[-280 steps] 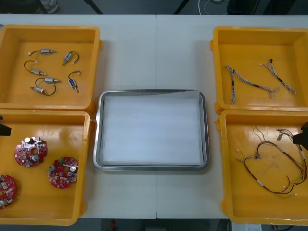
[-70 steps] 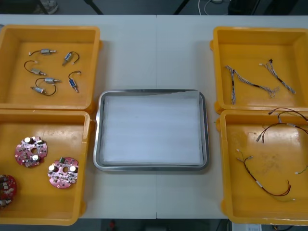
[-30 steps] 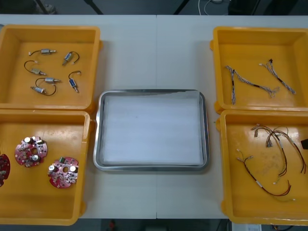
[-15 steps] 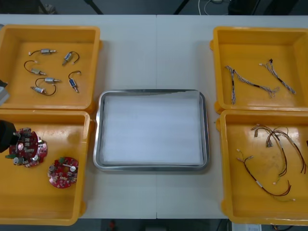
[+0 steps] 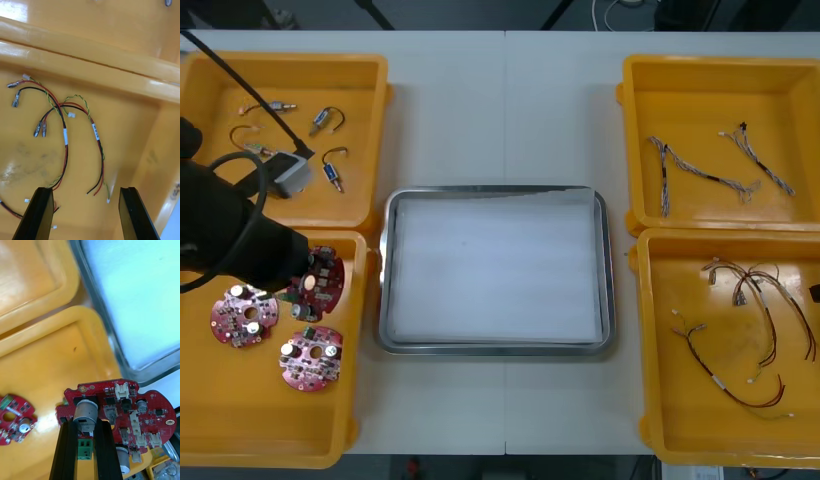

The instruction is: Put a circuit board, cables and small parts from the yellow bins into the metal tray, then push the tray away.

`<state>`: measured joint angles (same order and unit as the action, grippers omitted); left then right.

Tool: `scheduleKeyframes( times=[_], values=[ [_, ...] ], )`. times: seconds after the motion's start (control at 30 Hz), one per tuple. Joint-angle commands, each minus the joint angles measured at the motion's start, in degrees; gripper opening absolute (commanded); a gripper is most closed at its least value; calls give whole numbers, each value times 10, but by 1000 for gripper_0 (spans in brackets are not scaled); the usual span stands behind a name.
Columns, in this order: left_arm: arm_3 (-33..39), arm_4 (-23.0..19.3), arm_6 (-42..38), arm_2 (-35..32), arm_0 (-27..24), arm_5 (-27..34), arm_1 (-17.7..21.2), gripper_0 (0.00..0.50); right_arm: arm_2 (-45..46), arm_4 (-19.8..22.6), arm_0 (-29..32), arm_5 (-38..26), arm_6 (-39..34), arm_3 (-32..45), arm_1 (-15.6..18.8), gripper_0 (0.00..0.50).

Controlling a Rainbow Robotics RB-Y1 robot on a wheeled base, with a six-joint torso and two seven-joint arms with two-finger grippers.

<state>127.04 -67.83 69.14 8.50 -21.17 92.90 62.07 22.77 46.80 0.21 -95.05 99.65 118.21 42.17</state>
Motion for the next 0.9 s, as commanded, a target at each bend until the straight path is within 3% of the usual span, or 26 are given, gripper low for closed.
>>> scheduleKeyframes(
  times=[0.03, 0.3, 0.5, 0.9],
  values=[
    [15, 12, -102, 72, -87, 7, -13, 0, -36, -3, 8, 27, 24, -18, 21, 500],
    [6, 85, -175, 194, -177, 9, -86, 0, -59, -20, 8, 58, 34, -51, 20, 500],
    [-28, 116, -182, 246, -204, 1, -129, 0, -75, -36, 8, 90, 47, -81, 20, 500],
    [-109, 155, -177, 340, -222, -84, -137, 0, -93, -42, 8, 161, 67, -141, 20, 500]
  ],
)
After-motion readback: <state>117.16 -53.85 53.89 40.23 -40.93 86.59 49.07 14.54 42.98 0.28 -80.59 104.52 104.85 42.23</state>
